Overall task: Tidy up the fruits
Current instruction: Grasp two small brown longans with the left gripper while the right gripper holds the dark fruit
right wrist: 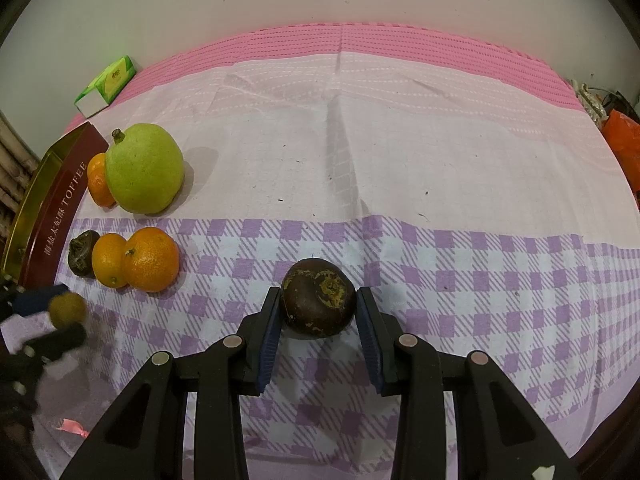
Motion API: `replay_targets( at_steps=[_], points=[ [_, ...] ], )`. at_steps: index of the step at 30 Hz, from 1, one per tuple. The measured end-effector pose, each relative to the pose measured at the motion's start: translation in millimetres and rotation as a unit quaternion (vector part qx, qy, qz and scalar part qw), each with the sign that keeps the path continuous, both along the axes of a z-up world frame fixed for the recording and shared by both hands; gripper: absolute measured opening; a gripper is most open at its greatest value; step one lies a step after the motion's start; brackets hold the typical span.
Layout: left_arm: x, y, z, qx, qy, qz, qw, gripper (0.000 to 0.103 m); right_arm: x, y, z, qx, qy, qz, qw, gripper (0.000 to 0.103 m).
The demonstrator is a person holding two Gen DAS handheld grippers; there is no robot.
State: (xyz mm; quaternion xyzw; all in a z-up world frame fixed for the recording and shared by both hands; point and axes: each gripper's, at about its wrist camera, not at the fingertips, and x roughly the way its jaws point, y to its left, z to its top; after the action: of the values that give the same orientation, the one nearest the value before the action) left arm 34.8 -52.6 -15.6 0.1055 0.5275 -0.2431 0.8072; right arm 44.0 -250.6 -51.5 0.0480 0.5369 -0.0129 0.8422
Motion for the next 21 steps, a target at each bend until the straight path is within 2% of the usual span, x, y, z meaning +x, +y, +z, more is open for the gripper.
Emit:
replay_targets(
  at_steps=[6, 10, 16, 21],
  points=[
    [16, 38, 33, -0.007, -0.038, 0.052, 0.9979, 0.043, 1, 1, 0, -0.004, -0.001, 0.001, 1.000, 0.034],
    [28, 74, 41, -0.008, -0.051, 0.099, 0.9937, 0.043, 1, 2, -1, -0.006, -0.001, 0.001, 1.000, 0.034],
    [37, 124, 33, 0.002, -0.041, 0.165, 0.9854, 0.043, 1, 3, -1, -0.009, -0.001, 0.002, 1.000, 0.034],
    [36, 145, 16, 0.011, -0.023, 0.190, 0.9815, 0.043, 1, 4, -1, -0.011, -0.001, 0.002, 1.000, 0.034]
  ],
)
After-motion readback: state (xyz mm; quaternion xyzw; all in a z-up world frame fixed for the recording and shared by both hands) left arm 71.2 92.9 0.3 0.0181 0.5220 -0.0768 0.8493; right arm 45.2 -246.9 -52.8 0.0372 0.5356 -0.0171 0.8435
